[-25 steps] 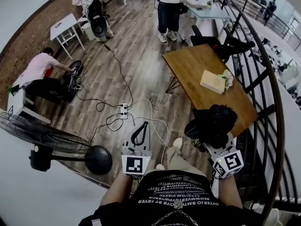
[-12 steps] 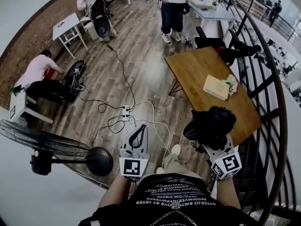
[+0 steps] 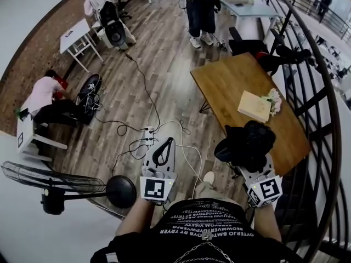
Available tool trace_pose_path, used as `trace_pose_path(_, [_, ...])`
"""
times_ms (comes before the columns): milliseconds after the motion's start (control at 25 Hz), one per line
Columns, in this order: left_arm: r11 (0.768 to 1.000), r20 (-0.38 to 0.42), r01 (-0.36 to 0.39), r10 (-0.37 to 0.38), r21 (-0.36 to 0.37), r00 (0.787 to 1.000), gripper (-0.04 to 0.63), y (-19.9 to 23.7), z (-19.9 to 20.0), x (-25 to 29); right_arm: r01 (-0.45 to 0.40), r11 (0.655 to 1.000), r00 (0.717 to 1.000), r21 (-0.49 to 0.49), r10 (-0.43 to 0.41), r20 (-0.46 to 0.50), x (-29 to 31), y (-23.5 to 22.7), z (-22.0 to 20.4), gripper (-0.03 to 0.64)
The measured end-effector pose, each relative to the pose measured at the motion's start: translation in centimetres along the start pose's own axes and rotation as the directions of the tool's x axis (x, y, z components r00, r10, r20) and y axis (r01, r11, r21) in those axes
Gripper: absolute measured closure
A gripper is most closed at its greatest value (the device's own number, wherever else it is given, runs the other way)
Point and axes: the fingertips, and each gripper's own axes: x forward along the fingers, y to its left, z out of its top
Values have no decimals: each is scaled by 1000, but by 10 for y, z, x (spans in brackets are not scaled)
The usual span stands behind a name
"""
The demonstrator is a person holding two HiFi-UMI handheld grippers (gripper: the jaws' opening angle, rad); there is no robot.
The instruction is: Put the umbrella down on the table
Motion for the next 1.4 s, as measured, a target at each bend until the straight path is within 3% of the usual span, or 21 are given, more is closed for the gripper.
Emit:
trace_pose_path(240, [1000,-5,2,-2,16,1000,566,-7,15,58,-8,1000,1000,8,8,1,21,-43,5,321])
trace_pose_path(560, [999,31,-28,27,37,999,566,-10,18,85,-6,1000,1000,4,6,19,34,-78,-9,320])
trace_pose_path(760, [998,-2,-17,18,52,1000,566,-18,30,124,0,1000,1000,29,-1,28,46,-119,2,321])
trace_pose_path(1080, [1000,-64,-28,29,1,998,566,-7,5,141,3,997,1000,77,-1,-16,71,-129,-8,321])
trace_pose_path(1400, [998,-52,57,-57,6,997,566,-15,0,216,30,991,997,131,-21,-70,107,-162,-34,321])
